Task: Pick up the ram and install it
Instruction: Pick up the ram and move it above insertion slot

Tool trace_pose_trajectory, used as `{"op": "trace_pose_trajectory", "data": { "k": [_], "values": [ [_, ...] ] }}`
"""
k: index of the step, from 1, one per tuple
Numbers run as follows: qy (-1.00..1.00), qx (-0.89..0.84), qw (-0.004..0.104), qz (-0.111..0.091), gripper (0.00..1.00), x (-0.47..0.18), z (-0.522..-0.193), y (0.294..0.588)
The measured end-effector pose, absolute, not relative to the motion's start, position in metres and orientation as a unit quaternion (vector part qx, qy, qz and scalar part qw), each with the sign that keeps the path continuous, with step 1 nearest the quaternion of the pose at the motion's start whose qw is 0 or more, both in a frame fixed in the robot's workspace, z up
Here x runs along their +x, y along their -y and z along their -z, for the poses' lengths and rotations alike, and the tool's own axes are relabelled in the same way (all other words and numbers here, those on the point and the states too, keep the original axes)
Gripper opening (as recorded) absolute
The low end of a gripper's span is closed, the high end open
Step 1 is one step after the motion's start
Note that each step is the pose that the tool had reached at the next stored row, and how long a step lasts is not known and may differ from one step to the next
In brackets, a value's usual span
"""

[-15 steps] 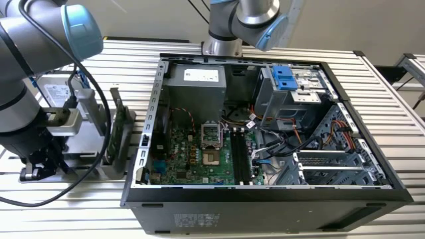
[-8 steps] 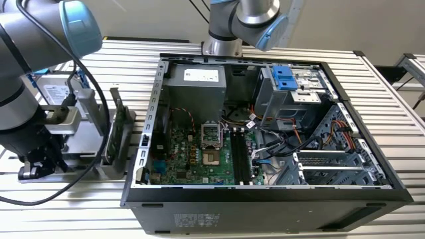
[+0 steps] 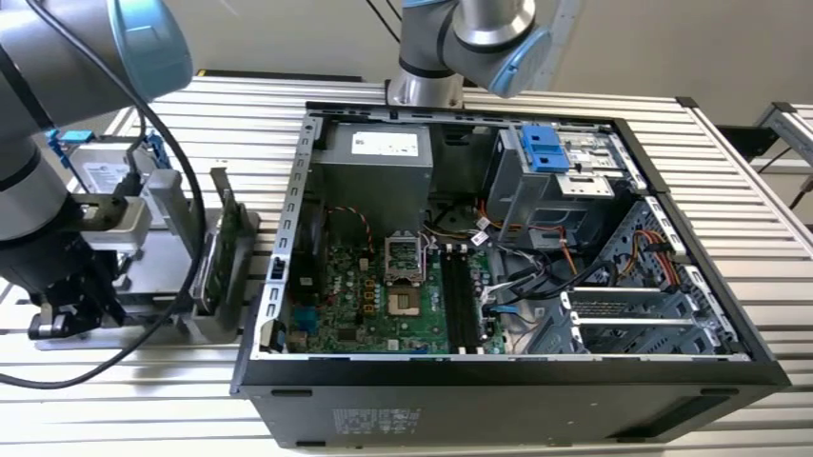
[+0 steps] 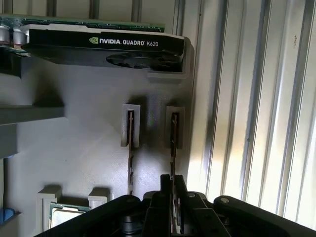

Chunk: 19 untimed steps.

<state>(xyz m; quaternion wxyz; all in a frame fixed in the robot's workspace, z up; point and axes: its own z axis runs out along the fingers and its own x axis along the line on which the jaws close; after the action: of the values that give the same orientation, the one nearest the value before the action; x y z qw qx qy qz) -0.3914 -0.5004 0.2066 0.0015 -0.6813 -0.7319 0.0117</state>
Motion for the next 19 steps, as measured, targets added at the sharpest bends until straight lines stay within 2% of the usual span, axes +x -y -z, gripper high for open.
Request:
{"op": "trace_pose_trajectory", "data": {
  "k": [19],
  "values": [
    [0.732, -0.681, 0.001, -0.012, 0.00, -0.3914, -0.2161, 0.5004]
  ]
}}
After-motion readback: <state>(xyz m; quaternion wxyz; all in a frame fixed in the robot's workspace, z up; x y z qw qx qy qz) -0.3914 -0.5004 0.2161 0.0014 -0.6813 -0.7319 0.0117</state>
